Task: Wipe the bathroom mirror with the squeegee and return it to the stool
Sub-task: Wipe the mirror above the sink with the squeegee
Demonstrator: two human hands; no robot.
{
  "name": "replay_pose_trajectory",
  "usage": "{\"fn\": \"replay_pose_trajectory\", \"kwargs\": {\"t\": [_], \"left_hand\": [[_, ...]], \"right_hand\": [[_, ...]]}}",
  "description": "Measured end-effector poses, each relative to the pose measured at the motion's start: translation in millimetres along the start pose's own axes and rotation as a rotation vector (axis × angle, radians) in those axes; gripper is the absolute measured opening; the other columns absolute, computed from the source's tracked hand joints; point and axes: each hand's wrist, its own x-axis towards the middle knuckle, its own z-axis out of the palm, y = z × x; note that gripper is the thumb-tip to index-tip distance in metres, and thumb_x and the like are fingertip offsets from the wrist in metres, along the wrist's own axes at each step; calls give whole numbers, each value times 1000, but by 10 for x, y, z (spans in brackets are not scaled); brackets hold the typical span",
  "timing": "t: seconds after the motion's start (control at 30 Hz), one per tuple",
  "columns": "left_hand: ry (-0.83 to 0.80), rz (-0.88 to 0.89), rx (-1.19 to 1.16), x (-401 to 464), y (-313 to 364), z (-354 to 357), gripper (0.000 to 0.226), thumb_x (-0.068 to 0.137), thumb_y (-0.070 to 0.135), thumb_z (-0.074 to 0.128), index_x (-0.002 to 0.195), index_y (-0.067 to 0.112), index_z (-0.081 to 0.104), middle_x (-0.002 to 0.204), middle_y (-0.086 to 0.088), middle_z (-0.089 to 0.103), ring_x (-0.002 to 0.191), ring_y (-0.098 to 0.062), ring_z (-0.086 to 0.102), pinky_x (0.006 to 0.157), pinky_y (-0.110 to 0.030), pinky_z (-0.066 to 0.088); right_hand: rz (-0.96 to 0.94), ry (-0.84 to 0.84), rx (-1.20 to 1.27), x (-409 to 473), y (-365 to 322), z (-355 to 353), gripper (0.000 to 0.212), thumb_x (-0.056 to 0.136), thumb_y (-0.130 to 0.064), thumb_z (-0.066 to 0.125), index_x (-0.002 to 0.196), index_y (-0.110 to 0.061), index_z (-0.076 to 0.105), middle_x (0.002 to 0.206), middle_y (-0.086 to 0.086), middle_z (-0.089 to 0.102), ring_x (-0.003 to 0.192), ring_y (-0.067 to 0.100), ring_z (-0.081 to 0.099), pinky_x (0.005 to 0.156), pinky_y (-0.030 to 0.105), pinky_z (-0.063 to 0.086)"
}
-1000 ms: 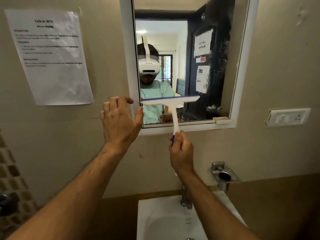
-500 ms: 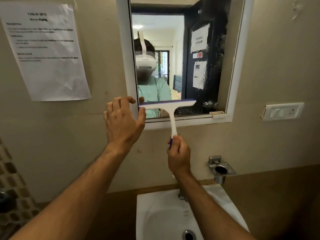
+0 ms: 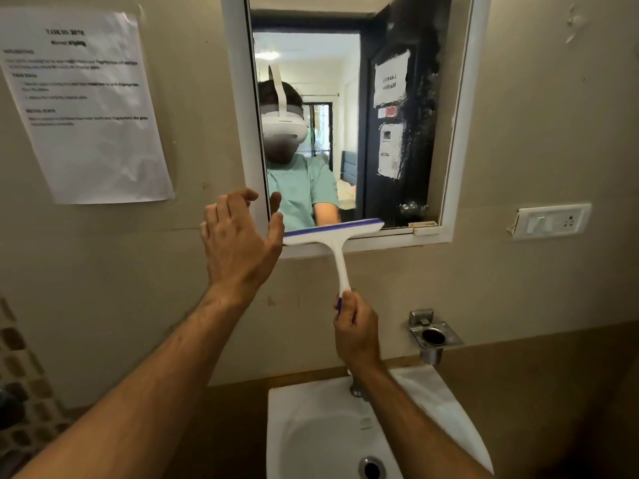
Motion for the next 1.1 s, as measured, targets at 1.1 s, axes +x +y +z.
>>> {"fn": "replay_pose_trajectory", "kwargs": {"t": [1.1], "left_hand": [[24,61,-22,145,3,-37,48,90,47,62,124,16,50,119,-7,55,109,-24,45,89,-35,36]], "right_hand": [[-25,-10,41,325,-481,134,31,106,-34,37,84,-22,56,67,4,51,60,17,49,56,40,46]]}}
